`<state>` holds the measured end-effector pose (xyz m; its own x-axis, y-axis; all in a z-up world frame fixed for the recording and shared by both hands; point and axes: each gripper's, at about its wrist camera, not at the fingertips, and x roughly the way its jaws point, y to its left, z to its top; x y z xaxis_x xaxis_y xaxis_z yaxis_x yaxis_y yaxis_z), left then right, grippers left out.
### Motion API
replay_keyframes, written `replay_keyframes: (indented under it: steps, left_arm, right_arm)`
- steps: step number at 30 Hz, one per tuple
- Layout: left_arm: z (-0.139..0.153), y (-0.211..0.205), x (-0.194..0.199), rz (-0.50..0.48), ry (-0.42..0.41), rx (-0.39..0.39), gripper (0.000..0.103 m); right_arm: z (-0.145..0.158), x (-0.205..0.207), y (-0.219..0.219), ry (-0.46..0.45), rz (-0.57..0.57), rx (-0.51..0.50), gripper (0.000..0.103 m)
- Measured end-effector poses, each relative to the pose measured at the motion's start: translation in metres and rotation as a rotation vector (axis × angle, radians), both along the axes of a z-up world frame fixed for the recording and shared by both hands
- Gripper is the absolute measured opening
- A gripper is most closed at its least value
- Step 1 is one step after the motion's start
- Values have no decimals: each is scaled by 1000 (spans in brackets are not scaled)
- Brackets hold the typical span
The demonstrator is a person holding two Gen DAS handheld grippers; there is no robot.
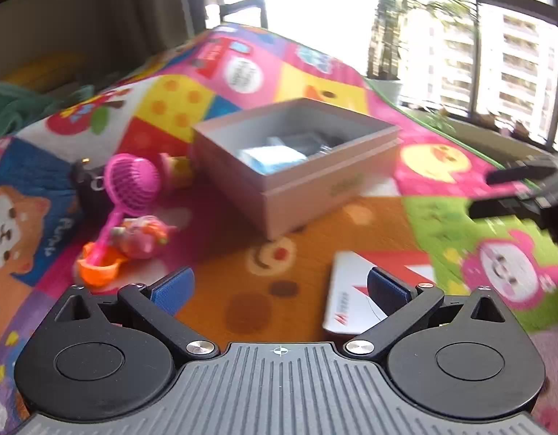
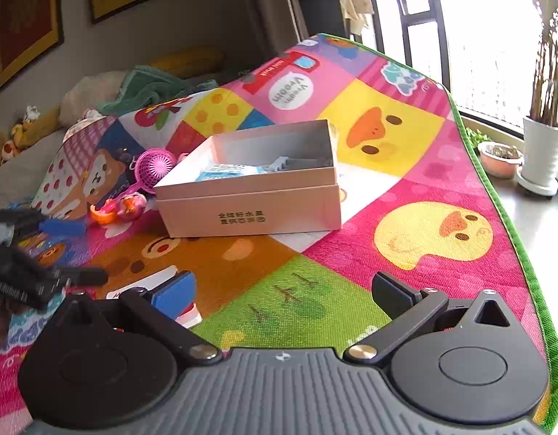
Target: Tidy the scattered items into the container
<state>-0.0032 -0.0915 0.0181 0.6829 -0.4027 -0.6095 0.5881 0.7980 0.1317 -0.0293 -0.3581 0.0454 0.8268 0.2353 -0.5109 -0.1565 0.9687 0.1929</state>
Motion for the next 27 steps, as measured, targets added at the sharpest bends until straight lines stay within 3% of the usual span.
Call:
replay_keyframes:
  steps: [4, 6, 11, 15, 18, 23, 27]
  left_arm:
    - [-13, -14, -24, -88, -5, 112, 103]
    - [-20, -15, -24, -62, -6, 163, 103]
    - [-22, -12, 1, 85, -36, 168, 103]
    - [-22, -2, 20, 152, -13, 132, 103]
    - [-22, 6, 26, 174, -3, 110, 103]
    - [-22, 26, 36, 284, -32, 94, 103]
    - [-14, 42, 56, 347, -64, -43, 103]
  right_arm:
    - [-2, 13, 0, 2, -24, -29, 103]
    - [-4, 22, 8, 21, -29, -63, 103]
    - [-7, 39, 36, 86, 73, -90, 103]
    - [1, 30, 69, 38, 231, -144, 103]
    - [1, 24, 98, 8, 341, -241, 103]
    - [-9, 30, 125, 4, 404, -333, 103]
    - [-17, 44, 132, 54, 401, -321, 103]
